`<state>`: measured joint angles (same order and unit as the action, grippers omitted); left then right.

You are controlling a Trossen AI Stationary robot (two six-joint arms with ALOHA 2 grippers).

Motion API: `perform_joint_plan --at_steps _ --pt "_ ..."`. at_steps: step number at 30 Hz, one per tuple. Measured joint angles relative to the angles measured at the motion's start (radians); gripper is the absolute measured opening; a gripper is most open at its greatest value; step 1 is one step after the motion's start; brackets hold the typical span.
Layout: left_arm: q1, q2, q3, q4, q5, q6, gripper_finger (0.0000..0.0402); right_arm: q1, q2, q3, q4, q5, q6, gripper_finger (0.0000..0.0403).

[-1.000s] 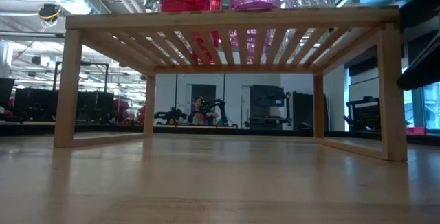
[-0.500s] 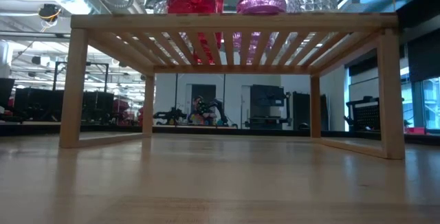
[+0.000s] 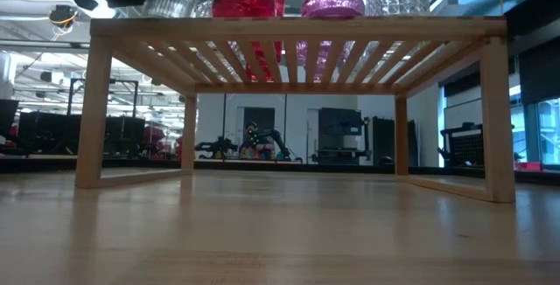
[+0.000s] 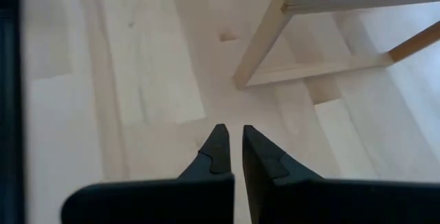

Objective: Sort vases onto shelf
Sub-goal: Put the transparent vase on the shelf aligned with the other transparent vase

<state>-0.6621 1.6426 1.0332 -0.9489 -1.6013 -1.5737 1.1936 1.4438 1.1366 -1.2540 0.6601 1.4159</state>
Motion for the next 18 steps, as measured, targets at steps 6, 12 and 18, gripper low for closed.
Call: perform_joint_plan --at_steps 6,12,18 --pt "0.019 0.061 0.003 0.016 -0.033 -0.019 0.0238 0.050 -0.050 0.000 -0.005 -0.036 0.000 0.0000" --pt "0.043 0.075 0.003 0.073 -0.025 0.018 0.0238 0.066 -0.050 0.000 -0.004 -0.067 -0.004 0.0000" --pt "0.044 0.074 0.002 0.094 -0.022 0.054 0.0238 0.064 -0.050 0.000 -0.004 -0.070 -0.008 0.0000"
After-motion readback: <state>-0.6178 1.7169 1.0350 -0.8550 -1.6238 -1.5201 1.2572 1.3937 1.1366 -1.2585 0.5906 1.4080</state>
